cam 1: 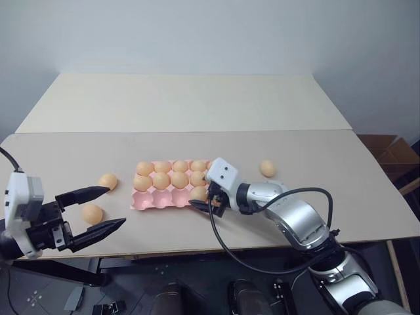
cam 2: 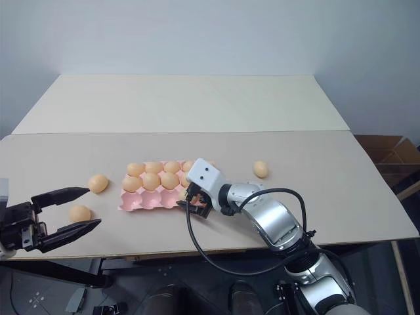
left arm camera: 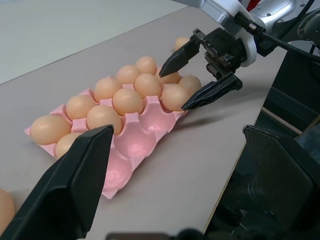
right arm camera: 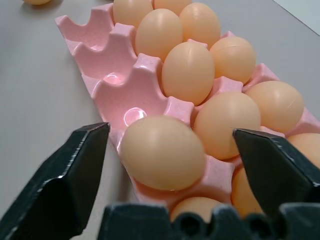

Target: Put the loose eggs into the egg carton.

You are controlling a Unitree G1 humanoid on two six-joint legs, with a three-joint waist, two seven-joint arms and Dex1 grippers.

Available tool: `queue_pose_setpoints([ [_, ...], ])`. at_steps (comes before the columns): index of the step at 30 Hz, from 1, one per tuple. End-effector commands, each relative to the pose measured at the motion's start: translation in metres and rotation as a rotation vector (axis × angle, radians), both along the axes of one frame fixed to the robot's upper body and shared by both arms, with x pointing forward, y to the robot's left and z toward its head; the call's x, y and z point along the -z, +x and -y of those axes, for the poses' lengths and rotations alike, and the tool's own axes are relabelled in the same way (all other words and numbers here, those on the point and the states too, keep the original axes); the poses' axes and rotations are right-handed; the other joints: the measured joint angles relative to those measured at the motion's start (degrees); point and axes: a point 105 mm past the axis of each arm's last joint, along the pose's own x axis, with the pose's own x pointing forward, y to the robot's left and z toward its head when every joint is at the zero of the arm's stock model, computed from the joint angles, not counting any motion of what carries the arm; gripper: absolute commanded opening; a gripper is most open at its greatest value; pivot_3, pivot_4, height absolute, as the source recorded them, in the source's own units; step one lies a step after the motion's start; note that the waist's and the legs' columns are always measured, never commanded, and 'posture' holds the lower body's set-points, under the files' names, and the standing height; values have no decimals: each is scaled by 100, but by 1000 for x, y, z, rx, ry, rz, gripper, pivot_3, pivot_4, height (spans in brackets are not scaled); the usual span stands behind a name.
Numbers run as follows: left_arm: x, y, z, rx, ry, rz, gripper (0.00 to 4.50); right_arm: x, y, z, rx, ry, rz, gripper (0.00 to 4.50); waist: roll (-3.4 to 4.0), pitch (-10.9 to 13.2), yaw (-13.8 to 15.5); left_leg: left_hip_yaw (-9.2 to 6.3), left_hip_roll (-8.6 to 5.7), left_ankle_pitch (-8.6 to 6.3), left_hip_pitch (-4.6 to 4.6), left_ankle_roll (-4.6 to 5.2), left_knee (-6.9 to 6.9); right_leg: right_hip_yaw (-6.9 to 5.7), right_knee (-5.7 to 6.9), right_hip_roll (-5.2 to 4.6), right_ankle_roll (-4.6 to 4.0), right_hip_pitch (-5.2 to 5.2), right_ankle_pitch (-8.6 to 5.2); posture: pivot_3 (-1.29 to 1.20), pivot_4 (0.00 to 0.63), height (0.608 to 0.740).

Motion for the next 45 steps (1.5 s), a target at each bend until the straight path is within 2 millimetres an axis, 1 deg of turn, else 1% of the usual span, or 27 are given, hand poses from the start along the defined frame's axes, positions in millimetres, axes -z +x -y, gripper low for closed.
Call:
queue_pose_setpoints([
  [1,-9,-1,-1,-4,24,48,4500,-36,0,8,1,72,100,4457,1,0,2,0,0,0,1,0,0,0,2,0,0,-1,0,0,150,740],
  [3,-8,1,-2,-7,23,48,4500,-52,-4,21,7,113,125,4457,1,1,13,-1,-1,2,0,-2,0,0,4,0,-1,-1,-1,0,150,740],
  [5,-8,1,-4,-11,21,44,4500,-63,-9,39,13,132,148,4457,1,1,31,-1,-2,2,-1,-3,0,0,0,-3,-1,1,-1,0,150,740],
  [6,-6,2,-6,-16,22,41,4500,-66,-12,49,18,131,161,4457,1,0,35,-1,-4,1,-2,-3,0,0,-5,-5,0,3,-1,0,150,740],
  [7,-5,2,-8,-26,19,35,4500,-69,-15,62,29,124,171,4457,0,0,45,0,-4,1,-1,-2,0,-1,-9,-6,1,5,-1,0,150,740],
  [10,-3,3,-13,-47,12,28,4500,-72,-23,86,41,106,195,4457,-2,-1,47,1,-5,-3,-3,-2,0,-2,-19,-7,3,9,-3,0,150,740],
  [12,-1,3,-17,-62,16,24,4500,-71,-28,104,61,106,198,4457,-2,-1,39,0,-4,-3,-3,-2,-1,-2,-18,-6,-2,7,-7,0,150,740],
  [14,1,3,-25,-96,13,18,4500,-67,-35,131,101,139,195,4457,-2,-1,31,-1,-3,-3,-1,-2,-4,-2,-16,-3,-5,8,-10,0,150,740],
  [15,2,3,-28,-109,14,18,4500,-67,-38,139,113,161,192,4457,-3,-1,33,-1,-3,-3,2,-2,-5,-2,-15,-2,-4,10,-10,0,150,740],
  [16,3,3,-31,-123,4,19,4500,-61,-42,152,142,164,175,4457,-2,-1,36,-3,-3,-3,3,-2,-7,-3,-16,-2,-3,11,-11,0,150,740],
  [18,4,2,-34,-132,-8,19,4500,-52,-47,167,172,160,146,4457,-2,-1,33,-1,-3,-3,7,-2,-7,0,-15,-3,-1,14,-12,0,150,740],
  [20,6,2,-35,-137,-20,9,4500,-43,-51,177,197,149,114,4457,-2,-1,22,0,-3,-2,8,-2,-7,2,-16,-3,-3,15,-18,0,150,740],
  [23,9,0,-36,-135,-32,-10,4500,-37,-52,180,204,135,103,4457,-2,-1,-10,6,-2,-1,21,-2,-7,14,-14,-5,19,19,-37,0,150,740],
  [29,9,0,-36,-139,-33,-7,4500,-37,-47,179,206,123,109,4457,-2,0,9,8,0,-1,26,-2,-7,17,-11,-4,19,16,-32,0,150,740],
  [31,8,0,-33,-126,-33,4,4500,-36,-35,177,239,104,110,4457,-2,0,0,9,-1,-1,22,-3,-7,17,-13,-4,18,15,-32,0,150,740],
  [33,6,3,-29,-112,-32,15,4500,-30,-19,175,277,54,113,4457,-2,0,-13,9,0,-1,19,-2,-7,21,-14,-5,16,10,-30,0,150,740],
  [34,5,4,-27,-105,-33,20,4500,-24,-10,175,308,17,112,4457,-2,-1,-14,10,-1,-1,21,-2,-7,21,-15,-6,16,11,-30,0,150,740],
  [36,4,7,-25,-95,-37,27,4500,-14,16,175,398,-41,113,4457,-2,-1,-6,17,-2,-1,19,-2,-7,20,-15,-6,14,9,-29,0,150,740],
  [38,3,9,-24,-91,-36,28,4500,-10,38,172,473,-43,107,4457,-3,-1,-6,19,-2,0,18,-2,-7,20,-14,-5,-16,6,-11,0,150,740],
  [40,3,10,-24,-88,-35,29,4500,-10,52,168,503,-34,105,4457,-2,0,-10,19,-3,0,12,-2,-7,21,-12,-3,-26,1,-5,0,150,740],
  [41,3,10,-24,-87,-34,29,4500,-7,62,168,544,-45,109,4457,-1,0,-8,18,-3,0,8,-2,-7,21,-11,-1,-26,-3,-6,0,150,740],
  [43,2,9,-25,-86,-32,27,4500,-2,76,166,592,-42,92,4457,-1,-1,-10,15,-2,-1,-2,-2,-9,19,-11,3,-7,-8,-1,0,150,740],
  [45,3,9,-25,-85,-29,24,4500,3,83,165,623,-38,74,4457,-1,-1,-4,14,-3,-1,-14,-1,-13,19,-13,3,8,-19,8,0,150,740],
])
